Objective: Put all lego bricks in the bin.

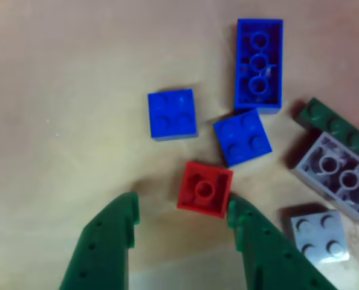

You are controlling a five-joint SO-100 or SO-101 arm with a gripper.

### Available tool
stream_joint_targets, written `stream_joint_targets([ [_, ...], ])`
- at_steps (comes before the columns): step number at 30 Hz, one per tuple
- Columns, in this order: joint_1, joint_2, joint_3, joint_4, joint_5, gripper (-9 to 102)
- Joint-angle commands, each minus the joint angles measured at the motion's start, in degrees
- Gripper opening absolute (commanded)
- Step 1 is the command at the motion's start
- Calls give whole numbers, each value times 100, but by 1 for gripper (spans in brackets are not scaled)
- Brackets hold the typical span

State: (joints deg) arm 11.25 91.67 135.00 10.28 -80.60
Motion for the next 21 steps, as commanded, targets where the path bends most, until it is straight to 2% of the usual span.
stream_joint_targets([
  [1,-105,281,18,176,-35,8],
  [4,-88,281,26,62,0,0],
  [6,-79,325,9,62,9,0],
  [9,-44,369,0,70,-26,10],
  [12,-9,325,18,-70,9,15],
  [21,123,-62,-158,-422,18,17],
])
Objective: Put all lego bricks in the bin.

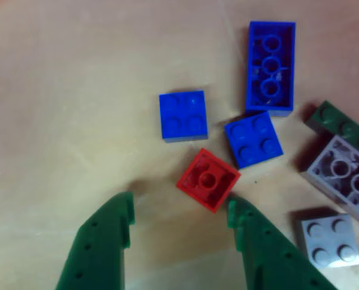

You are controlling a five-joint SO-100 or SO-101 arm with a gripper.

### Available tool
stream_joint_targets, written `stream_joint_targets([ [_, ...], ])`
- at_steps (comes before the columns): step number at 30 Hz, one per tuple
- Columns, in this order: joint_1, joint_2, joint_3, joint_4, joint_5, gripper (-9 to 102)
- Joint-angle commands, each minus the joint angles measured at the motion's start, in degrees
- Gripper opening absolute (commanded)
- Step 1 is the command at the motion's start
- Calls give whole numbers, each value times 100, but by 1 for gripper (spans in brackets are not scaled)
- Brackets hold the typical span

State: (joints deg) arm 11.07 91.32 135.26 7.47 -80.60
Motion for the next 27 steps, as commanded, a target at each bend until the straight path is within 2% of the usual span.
stream_joint_targets([
  [1,167,-114,-211,-193,18,17],
  [4,264,-439,-334,-229,-35,17],
  [8,264,-483,-334,-176,-114,10],
  [12,299,-457,-457,-141,-53,13],
  [16,272,-475,-492,62,-123,1],
  [19,141,-123,-308,211,18,0],
  [22,-615,1090,88,791,527,0],
  [27,-2136,4377,105,3234,1529,0],
])
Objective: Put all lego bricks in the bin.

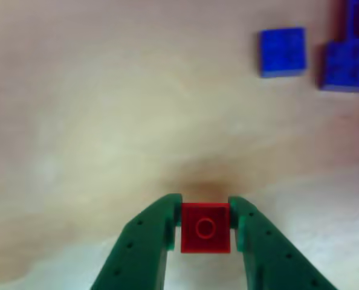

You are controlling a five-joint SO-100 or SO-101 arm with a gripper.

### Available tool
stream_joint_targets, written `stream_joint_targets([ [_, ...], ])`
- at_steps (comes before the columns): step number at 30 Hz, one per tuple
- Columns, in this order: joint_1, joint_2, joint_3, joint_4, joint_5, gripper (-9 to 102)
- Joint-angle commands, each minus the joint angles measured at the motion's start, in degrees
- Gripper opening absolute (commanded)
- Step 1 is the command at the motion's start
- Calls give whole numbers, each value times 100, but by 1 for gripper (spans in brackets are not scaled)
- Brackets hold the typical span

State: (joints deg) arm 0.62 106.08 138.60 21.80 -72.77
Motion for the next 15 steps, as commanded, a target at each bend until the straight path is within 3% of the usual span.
stream_joint_targets([
  [1,-1354,3217,-519,2329,976,0],
  [3,-2101,3296,-1257,3234,1397,0],
  [6,-3006,2751,-2057,3964,1793,0],
  [15,-4799,773,-2487,3911,2751,0],
])
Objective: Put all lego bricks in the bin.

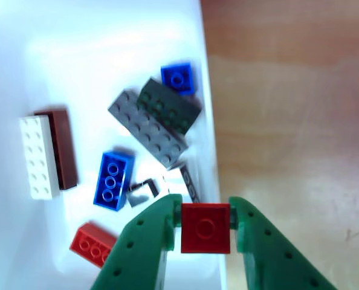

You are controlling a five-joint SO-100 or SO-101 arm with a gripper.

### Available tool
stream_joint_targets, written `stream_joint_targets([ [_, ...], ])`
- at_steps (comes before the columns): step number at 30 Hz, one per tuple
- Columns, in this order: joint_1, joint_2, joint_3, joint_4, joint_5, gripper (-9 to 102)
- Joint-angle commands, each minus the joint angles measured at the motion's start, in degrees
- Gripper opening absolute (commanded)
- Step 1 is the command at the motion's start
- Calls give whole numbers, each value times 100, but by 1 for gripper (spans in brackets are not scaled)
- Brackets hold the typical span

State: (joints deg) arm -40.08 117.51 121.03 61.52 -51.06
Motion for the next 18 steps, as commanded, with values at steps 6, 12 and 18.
stream_joint_targets([
  [6,-642,88,-1433,316,1151,22],
  [12,1942,1178,62,-650,-571,24],
  [18,4887,932,3041,-4096,-2936,19],
])
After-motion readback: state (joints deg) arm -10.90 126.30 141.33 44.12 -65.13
